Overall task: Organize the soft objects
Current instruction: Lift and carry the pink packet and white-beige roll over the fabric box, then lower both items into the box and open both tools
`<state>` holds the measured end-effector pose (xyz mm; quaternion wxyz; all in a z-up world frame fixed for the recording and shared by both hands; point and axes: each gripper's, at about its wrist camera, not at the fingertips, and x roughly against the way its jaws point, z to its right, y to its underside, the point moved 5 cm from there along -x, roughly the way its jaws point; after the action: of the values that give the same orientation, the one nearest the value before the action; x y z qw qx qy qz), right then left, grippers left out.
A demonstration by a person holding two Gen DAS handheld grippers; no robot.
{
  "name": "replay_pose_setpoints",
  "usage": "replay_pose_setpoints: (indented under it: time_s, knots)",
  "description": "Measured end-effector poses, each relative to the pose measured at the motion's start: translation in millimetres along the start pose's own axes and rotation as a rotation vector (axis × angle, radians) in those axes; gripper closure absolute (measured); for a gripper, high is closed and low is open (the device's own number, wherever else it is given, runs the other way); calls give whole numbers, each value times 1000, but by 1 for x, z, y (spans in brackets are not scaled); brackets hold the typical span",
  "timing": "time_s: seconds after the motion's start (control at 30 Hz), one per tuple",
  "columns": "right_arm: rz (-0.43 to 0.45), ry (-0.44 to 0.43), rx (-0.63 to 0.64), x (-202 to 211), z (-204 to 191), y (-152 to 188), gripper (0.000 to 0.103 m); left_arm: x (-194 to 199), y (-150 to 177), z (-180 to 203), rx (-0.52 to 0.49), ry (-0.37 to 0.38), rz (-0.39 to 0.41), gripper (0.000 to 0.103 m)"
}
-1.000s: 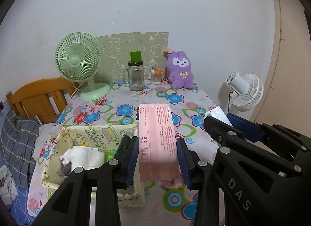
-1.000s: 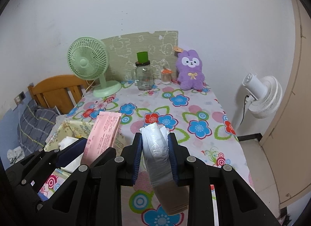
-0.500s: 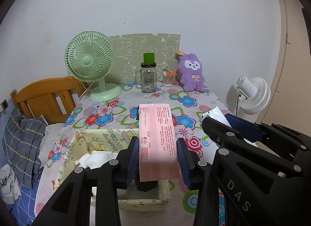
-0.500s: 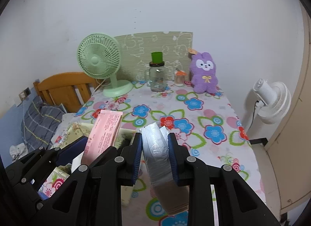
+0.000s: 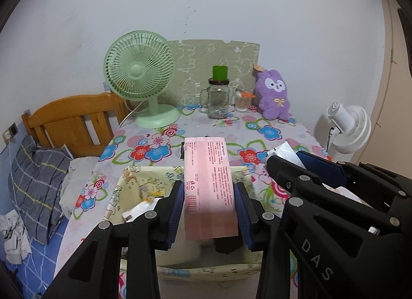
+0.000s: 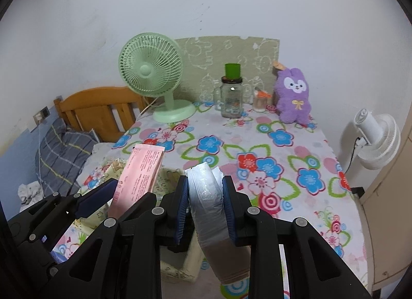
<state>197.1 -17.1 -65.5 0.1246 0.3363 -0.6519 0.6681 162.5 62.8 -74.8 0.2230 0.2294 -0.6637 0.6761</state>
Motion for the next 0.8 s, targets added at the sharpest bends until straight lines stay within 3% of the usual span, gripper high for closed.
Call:
replay_pose_setpoints:
  time_s: [0.43, 0.8]
  knots:
    - [-41, -45, 22, -29, -24, 2, 73, -19, 6, -26, 16, -34, -40, 63]
    - [-106, -59, 20, -58, -31, 11, 74, -46, 22, -42, 52, -39, -128, 63]
